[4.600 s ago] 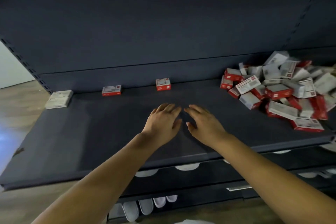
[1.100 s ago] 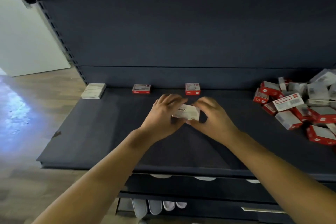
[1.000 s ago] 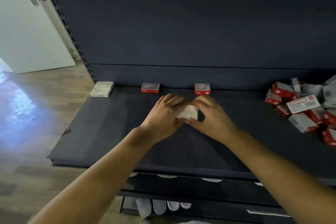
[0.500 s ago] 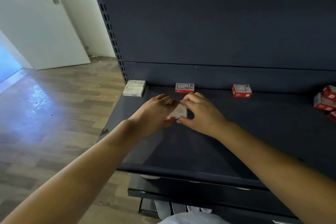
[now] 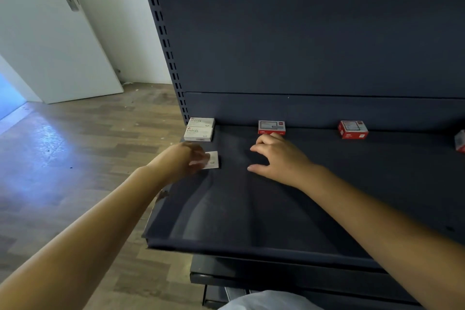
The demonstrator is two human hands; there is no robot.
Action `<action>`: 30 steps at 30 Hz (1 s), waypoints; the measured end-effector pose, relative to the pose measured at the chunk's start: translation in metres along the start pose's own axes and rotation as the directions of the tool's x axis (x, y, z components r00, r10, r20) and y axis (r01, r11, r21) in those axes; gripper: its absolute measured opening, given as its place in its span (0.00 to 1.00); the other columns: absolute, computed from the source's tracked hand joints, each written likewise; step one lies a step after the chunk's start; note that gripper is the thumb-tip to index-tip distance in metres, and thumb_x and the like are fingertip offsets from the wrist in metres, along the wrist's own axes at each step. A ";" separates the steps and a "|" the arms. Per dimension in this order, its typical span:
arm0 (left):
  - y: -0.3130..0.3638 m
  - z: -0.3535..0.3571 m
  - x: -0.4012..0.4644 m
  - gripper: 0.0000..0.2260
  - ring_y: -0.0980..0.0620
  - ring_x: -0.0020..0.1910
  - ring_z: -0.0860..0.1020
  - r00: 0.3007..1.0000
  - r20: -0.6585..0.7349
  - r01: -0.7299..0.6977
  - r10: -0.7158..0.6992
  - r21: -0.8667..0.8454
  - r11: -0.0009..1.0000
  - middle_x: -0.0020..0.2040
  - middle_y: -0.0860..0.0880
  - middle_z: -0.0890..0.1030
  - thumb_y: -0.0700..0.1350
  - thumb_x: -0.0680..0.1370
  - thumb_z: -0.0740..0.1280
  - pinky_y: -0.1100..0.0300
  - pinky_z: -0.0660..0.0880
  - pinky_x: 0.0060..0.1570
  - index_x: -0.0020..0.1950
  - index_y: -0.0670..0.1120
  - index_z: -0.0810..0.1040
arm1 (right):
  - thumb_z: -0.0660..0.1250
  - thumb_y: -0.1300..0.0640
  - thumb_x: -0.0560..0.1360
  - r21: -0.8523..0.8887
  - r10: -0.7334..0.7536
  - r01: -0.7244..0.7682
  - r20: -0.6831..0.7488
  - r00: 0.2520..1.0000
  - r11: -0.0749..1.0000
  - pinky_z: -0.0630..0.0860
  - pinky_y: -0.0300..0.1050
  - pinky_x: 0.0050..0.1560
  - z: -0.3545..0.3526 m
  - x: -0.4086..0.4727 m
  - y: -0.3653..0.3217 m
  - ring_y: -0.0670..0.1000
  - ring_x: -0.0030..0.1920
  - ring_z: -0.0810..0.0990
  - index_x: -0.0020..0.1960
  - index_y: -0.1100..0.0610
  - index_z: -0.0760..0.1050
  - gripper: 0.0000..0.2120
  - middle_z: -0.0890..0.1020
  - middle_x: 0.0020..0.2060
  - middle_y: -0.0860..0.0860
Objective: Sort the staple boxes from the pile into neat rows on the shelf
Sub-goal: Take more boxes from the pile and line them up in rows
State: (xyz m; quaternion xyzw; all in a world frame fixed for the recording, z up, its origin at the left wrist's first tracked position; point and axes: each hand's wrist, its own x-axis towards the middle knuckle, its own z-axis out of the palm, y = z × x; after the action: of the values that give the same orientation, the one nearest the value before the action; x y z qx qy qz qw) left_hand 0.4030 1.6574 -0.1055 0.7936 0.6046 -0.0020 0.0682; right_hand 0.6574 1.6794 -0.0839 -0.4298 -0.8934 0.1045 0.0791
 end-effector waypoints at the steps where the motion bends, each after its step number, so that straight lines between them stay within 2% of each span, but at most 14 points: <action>1: -0.005 0.001 0.001 0.14 0.47 0.62 0.74 0.999 -0.035 -0.026 0.025 -0.023 0.999 0.65 0.48 0.75 0.45 0.78 0.65 0.58 0.69 0.61 0.64 0.48 0.77 | 0.63 0.43 0.75 0.011 0.005 -0.005 0.002 1.000 1.000 0.63 0.39 0.60 0.001 0.001 -0.002 0.48 0.63 0.64 0.68 0.55 0.68 0.26 0.70 0.62 0.47; 3: -0.012 0.002 0.004 0.12 0.41 0.63 0.72 0.990 -0.126 -0.074 0.069 -0.035 0.997 0.66 0.43 0.74 0.42 0.77 0.65 0.53 0.69 0.61 0.60 0.47 0.80 | 0.64 0.43 0.75 0.039 0.011 -0.011 0.009 1.000 0.999 0.63 0.39 0.61 0.003 0.003 -0.005 0.47 0.64 0.64 0.68 0.54 0.68 0.26 0.70 0.62 0.47; 5: -0.017 0.002 0.005 0.12 0.36 0.65 0.69 0.986 -0.157 -0.054 0.048 -0.035 0.998 0.68 0.40 0.72 0.42 0.77 0.64 0.48 0.68 0.62 0.57 0.46 0.82 | 0.64 0.43 0.75 0.056 0.013 -0.014 0.013 1.000 0.998 0.63 0.39 0.61 0.005 0.004 -0.007 0.47 0.64 0.64 0.68 0.55 0.69 0.26 0.70 0.62 0.47; 7: -0.020 0.005 0.009 0.13 0.31 0.63 0.70 0.980 -0.196 -0.040 0.023 -0.080 0.996 0.66 0.37 0.73 0.43 0.75 0.63 0.42 0.69 0.60 0.54 0.45 0.83 | 0.64 0.43 0.75 0.068 0.021 -0.022 0.012 1.000 0.997 0.63 0.40 0.62 0.005 0.005 -0.007 0.47 0.64 0.64 0.68 0.54 0.69 0.26 0.70 0.62 0.46; 10: -0.026 0.006 0.015 0.12 0.38 0.68 0.67 0.984 -0.169 0.034 -0.056 -0.129 0.991 0.71 0.40 0.67 0.43 0.79 0.63 0.50 0.64 0.66 0.61 0.46 0.79 | 0.65 0.42 0.74 0.120 0.045 -0.046 0.014 0.999 0.992 0.64 0.39 0.62 0.005 0.004 -0.005 0.46 0.64 0.64 0.67 0.54 0.70 0.26 0.70 0.62 0.46; 13: -0.033 0.009 0.018 0.13 0.44 0.68 0.70 0.985 -0.115 0.098 -0.126 -0.219 0.971 0.73 0.46 0.66 0.45 0.80 0.63 0.56 0.64 0.65 0.64 0.49 0.77 | 0.66 0.42 0.73 0.160 0.064 -0.065 0.015 0.998 0.985 0.63 0.38 0.63 0.004 0.001 -0.003 0.45 0.63 0.64 0.67 0.54 0.70 0.26 0.70 0.61 0.46; 20: -0.032 0.009 0.021 0.13 0.45 0.68 0.70 0.973 -0.112 0.155 -0.201 -0.324 0.933 0.71 0.47 0.68 0.46 0.79 0.64 0.59 0.63 0.66 0.63 0.47 0.78 | 0.65 0.42 0.74 0.133 0.064 -0.066 0.019 0.998 0.989 0.64 0.39 0.63 0.006 0.000 -0.002 0.45 0.63 0.64 0.67 0.54 0.70 0.26 0.71 0.61 0.46; 22: -0.031 0.008 0.020 0.12 0.44 0.67 0.71 0.978 -0.098 0.150 -0.187 -0.296 0.943 0.71 0.47 0.69 0.47 0.79 0.63 0.57 0.65 0.65 0.62 0.49 0.79 | 0.65 0.42 0.74 0.130 0.068 -0.070 0.024 0.997 0.989 0.65 0.40 0.63 0.007 0.000 -0.001 0.45 0.63 0.64 0.67 0.54 0.70 0.26 0.71 0.61 0.46; 24: -0.026 0.004 0.017 0.10 0.42 0.63 0.74 0.981 -0.082 0.151 -0.178 -0.260 0.954 0.67 0.46 0.74 0.52 0.79 0.61 0.53 0.68 0.62 0.56 0.54 0.80 | 0.65 0.42 0.74 0.124 0.070 -0.073 0.026 0.997 0.990 0.65 0.41 0.62 0.008 0.000 -0.001 0.45 0.63 0.64 0.67 0.54 0.70 0.26 0.71 0.61 0.46; 25: -0.022 0.001 0.016 0.07 0.41 0.60 0.75 0.980 -0.091 0.153 -0.179 -0.242 0.958 0.64 0.45 0.76 0.54 0.79 0.60 0.50 0.70 0.60 0.51 0.57 0.76 | 0.64 0.42 0.74 0.118 0.070 -0.073 0.025 0.997 0.990 0.66 0.41 0.62 0.008 -0.001 -0.001 0.46 0.63 0.64 0.67 0.54 0.70 0.25 0.71 0.61 0.46; 26: -0.020 0.000 0.015 0.04 0.40 0.57 0.76 0.976 -0.097 0.169 -0.194 -0.222 0.960 0.61 0.43 0.77 0.53 0.79 0.59 0.46 0.71 0.58 0.53 0.57 0.69 | 0.64 0.43 0.75 0.111 0.071 -0.073 0.023 0.997 0.991 0.65 0.41 0.63 0.008 -0.001 -0.001 0.46 0.63 0.64 0.67 0.54 0.70 0.25 0.71 0.61 0.46; 27: -0.018 -0.001 0.015 0.03 0.39 0.57 0.76 0.975 -0.098 0.178 -0.197 -0.179 0.968 0.60 0.43 0.77 0.51 0.79 0.58 0.45 0.72 0.56 0.53 0.55 0.68 | 0.64 0.43 0.75 0.100 0.070 -0.071 0.019 0.997 0.992 0.65 0.40 0.63 0.008 -0.001 -0.001 0.46 0.63 0.64 0.67 0.54 0.70 0.24 0.71 0.61 0.46; 29: -0.015 -0.001 0.015 0.09 0.42 0.62 0.73 0.979 -0.081 0.185 -0.188 -0.040 0.982 0.63 0.45 0.75 0.47 0.80 0.58 0.48 0.70 0.59 0.53 0.54 0.77 | 0.63 0.45 0.76 0.079 0.064 -0.064 0.011 0.998 0.995 0.63 0.39 0.63 0.009 -0.002 0.000 0.46 0.63 0.64 0.68 0.55 0.69 0.23 0.71 0.61 0.47; 30: -0.013 -0.001 0.016 0.11 0.44 0.67 0.68 0.977 -0.090 0.195 -0.192 0.022 0.981 0.67 0.47 0.73 0.46 0.80 0.59 0.50 0.67 0.63 0.59 0.53 0.78 | 0.62 0.46 0.77 0.069 0.060 -0.061 0.006 0.998 0.996 0.63 0.39 0.63 0.009 -0.004 0.000 0.47 0.63 0.65 0.68 0.55 0.69 0.22 0.71 0.61 0.47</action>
State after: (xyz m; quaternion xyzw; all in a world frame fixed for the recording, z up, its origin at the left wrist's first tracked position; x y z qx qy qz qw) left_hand 0.3952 1.6761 -0.1068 0.7313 0.6813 0.0167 0.0288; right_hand 0.6577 1.6754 -0.0925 -0.4534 -0.8759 0.1385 0.0892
